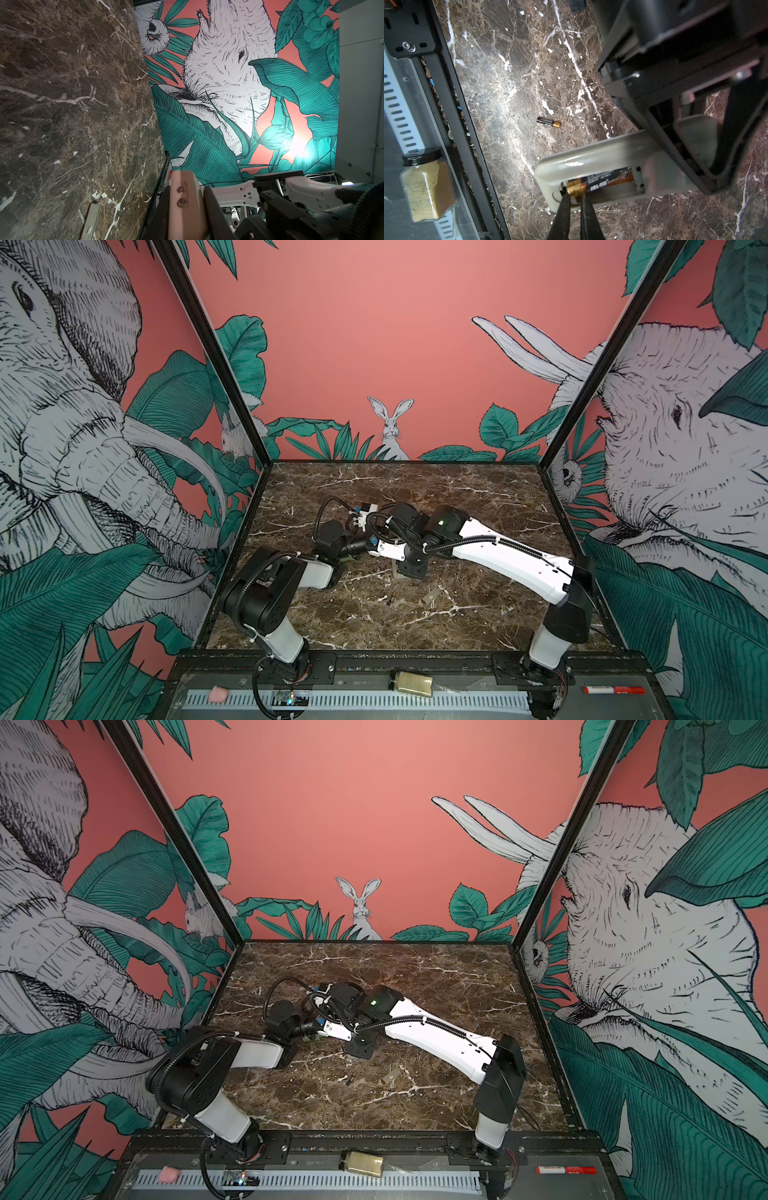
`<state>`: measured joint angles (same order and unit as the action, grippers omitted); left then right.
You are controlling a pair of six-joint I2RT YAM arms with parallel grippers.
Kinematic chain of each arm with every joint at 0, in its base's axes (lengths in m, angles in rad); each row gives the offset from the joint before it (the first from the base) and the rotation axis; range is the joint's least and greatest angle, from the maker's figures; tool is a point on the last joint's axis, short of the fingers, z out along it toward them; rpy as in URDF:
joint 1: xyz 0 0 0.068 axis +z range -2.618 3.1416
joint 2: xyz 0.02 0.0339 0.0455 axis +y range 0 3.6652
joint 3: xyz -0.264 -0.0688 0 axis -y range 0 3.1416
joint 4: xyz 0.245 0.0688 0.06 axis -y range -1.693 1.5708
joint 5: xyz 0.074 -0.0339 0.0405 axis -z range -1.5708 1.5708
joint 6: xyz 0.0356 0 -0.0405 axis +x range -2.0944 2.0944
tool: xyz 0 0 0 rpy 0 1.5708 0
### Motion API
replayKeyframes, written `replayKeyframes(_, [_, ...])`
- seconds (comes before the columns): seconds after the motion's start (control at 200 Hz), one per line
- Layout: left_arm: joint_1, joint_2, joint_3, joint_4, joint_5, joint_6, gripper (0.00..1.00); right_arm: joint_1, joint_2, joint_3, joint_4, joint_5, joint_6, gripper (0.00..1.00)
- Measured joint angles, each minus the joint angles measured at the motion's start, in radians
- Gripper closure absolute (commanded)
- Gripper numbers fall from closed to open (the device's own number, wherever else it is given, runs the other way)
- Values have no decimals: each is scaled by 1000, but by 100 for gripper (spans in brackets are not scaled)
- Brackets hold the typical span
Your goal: Load the batteries into the remote control
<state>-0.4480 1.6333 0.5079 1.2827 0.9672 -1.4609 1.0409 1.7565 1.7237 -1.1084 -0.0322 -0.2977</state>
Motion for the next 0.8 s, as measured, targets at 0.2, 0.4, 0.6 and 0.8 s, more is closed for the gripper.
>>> replayKeyframes(0.2, [1, 4, 2, 0, 0, -5, 100, 0, 16, 10, -10, 9, 6, 90])
replayKeyframes(0.4, [1, 6, 6, -1, 1, 8, 100, 5, 42, 31, -13, 18, 7, 90])
replayKeyframes(0.6, [1, 7, 6, -4, 4, 8, 100, 5, 43, 34, 3, 34, 10, 91])
replayKeyframes(0.8, [1, 7, 6, -6, 8, 6, 100, 4, 43, 34, 12, 49, 10, 92])
